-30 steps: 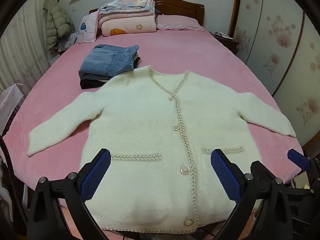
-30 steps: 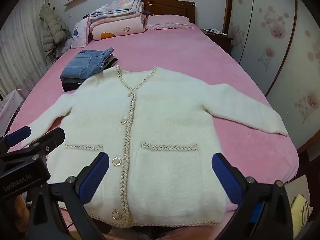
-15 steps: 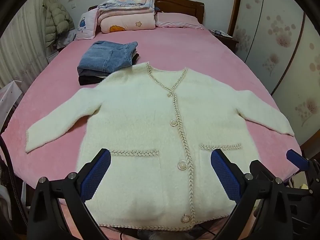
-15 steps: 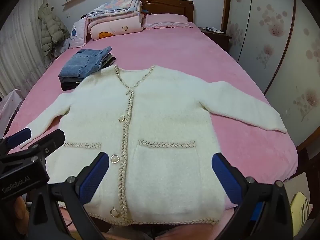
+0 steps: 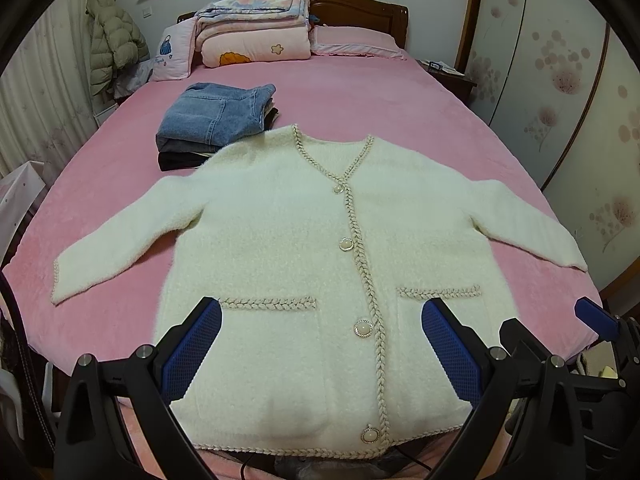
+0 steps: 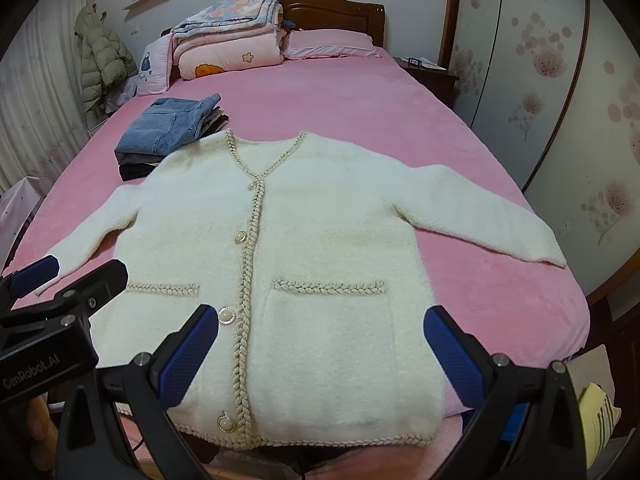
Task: Fold large clothes
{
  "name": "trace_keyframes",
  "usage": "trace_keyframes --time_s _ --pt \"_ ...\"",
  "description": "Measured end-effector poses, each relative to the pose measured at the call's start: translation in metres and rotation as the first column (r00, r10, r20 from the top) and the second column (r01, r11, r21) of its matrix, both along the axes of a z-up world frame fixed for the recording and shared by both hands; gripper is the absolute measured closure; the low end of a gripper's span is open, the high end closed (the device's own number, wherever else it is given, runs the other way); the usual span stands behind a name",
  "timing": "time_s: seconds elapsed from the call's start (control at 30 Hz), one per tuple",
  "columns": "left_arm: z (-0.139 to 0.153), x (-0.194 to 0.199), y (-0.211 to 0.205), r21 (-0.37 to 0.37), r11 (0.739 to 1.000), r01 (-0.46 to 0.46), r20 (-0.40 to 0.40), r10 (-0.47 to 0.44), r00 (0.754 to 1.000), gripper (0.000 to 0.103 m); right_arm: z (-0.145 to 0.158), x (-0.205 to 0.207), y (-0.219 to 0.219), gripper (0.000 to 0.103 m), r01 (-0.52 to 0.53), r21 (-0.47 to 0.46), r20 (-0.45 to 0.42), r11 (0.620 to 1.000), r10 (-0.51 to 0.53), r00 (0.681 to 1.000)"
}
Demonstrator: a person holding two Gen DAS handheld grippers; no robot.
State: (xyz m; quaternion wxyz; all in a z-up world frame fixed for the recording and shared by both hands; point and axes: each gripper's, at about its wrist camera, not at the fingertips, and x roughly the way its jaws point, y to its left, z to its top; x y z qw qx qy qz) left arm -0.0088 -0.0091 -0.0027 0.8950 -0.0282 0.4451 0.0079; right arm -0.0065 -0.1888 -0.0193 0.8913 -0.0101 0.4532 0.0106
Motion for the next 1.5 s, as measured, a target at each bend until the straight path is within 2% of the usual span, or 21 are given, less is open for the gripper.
trace_keyframes --time_s 0.8,1.07,1.5 --pt "0.009 -0.010 0.002 0.018 1.000 -0.015 0.044 0.014 0.999 0.003 0.008 -0.004 0.000 0.000 -0.007 0.017 0.017 1.000 0.007 1.000" --pt "0.015 -0.017 0.008 0.034 0.998 -0.054 0.062 0.052 0.997 0.003 0.010 -0.006 0.001 0.000 -0.005 0.028 0.029 1.000 0.004 1.000" --pt "0.015 -0.019 0.014 0.020 0.997 -0.069 0.054 0.068 0.996 0.003 0.013 -0.011 0.006 0.000 -0.011 0.028 0.043 1.000 0.010 0.999"
